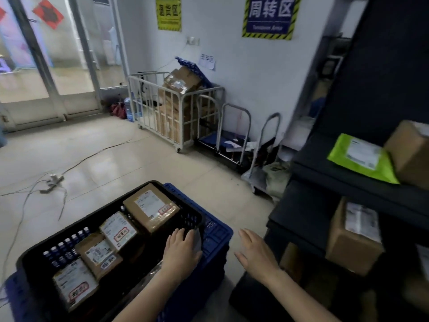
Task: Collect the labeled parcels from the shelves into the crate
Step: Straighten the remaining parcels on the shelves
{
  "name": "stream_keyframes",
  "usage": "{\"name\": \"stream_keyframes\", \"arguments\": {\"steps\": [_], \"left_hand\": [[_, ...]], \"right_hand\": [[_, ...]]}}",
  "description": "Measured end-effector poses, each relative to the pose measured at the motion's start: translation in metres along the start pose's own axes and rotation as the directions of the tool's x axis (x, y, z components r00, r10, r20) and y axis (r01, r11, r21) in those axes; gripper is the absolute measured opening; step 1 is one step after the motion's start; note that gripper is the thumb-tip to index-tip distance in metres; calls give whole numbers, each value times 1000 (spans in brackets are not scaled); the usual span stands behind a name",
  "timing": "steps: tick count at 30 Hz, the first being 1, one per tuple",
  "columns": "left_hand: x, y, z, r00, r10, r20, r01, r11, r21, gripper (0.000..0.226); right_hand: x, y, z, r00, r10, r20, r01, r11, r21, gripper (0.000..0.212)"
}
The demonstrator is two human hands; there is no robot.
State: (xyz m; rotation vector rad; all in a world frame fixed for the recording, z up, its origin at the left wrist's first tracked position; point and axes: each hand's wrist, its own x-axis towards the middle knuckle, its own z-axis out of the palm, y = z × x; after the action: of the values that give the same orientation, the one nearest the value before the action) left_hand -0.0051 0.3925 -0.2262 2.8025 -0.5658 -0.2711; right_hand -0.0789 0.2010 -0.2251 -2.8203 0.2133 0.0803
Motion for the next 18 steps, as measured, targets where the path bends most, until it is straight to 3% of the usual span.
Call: {"name": "stream_keyframes", "arguments": {"steps": [12, 18], "left_hand": [[-32, 126, 49, 931, 330, 154, -335, 942, 6, 67], [-57, 191, 80, 880, 431, 200, -432, 901, -38, 66]], "right_hand": [[-138, 89, -20, 923, 383, -35, -379, 922, 72, 63], [-203, 137, -18, 874, 482, -53, -476, 874, 103, 63]]}}
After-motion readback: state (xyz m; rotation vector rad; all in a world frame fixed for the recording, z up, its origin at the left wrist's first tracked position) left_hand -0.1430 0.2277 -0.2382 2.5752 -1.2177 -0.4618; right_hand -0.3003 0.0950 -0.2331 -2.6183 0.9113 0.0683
